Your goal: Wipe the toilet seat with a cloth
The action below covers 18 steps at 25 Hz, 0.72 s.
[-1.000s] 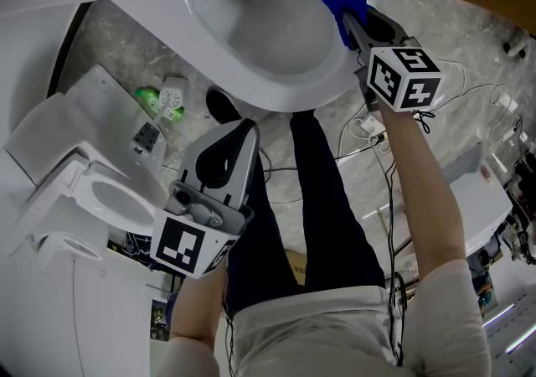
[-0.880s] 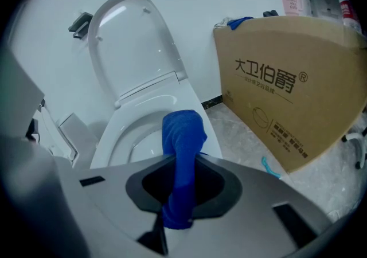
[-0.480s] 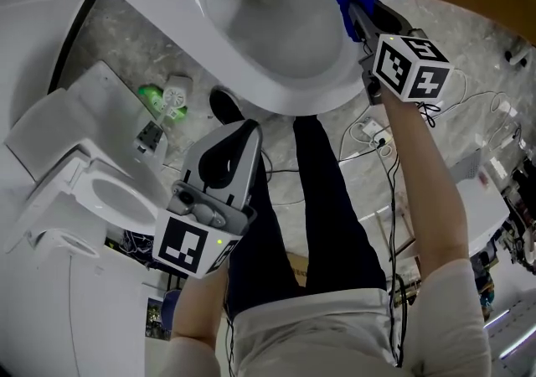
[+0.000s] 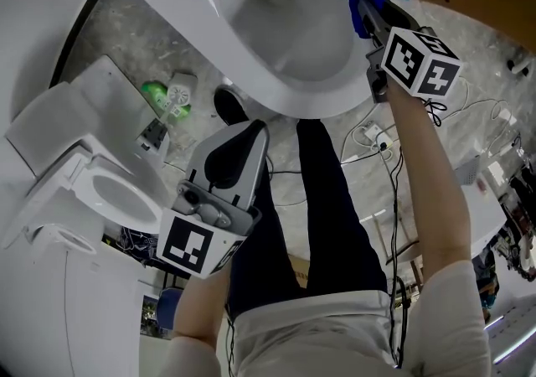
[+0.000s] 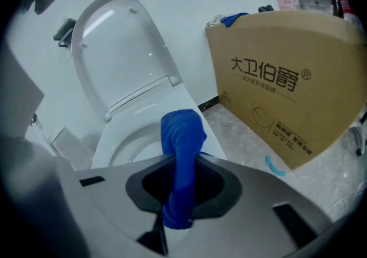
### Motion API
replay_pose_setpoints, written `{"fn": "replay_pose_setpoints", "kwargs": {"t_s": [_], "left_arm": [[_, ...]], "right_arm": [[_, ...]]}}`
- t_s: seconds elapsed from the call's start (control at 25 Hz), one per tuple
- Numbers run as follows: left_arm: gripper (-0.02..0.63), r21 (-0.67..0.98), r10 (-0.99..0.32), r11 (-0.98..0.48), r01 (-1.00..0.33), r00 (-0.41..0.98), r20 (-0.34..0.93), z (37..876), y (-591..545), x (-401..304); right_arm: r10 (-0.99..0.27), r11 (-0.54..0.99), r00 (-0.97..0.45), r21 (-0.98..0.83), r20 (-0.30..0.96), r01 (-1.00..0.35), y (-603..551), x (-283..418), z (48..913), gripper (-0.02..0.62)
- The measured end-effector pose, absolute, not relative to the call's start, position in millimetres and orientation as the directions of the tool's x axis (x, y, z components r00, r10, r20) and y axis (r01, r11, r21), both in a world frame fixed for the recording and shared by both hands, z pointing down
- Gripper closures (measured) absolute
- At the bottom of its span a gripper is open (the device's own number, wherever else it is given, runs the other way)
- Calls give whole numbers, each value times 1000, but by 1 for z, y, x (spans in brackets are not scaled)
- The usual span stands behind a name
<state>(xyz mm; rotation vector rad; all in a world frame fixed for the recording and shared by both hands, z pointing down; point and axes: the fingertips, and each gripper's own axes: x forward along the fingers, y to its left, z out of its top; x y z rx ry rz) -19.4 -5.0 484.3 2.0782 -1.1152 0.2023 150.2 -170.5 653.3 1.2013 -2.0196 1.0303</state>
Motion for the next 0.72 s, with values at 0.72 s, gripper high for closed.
{"fn": "replay_pose_setpoints", "kwargs": {"t_s": [0.72], "left_arm": [[597, 547, -658, -317, -774, 595, 461, 485, -6, -31]], "right_arm": [[-467, 271, -423, -330, 776, -904, -198, 129, 650, 541]]}}
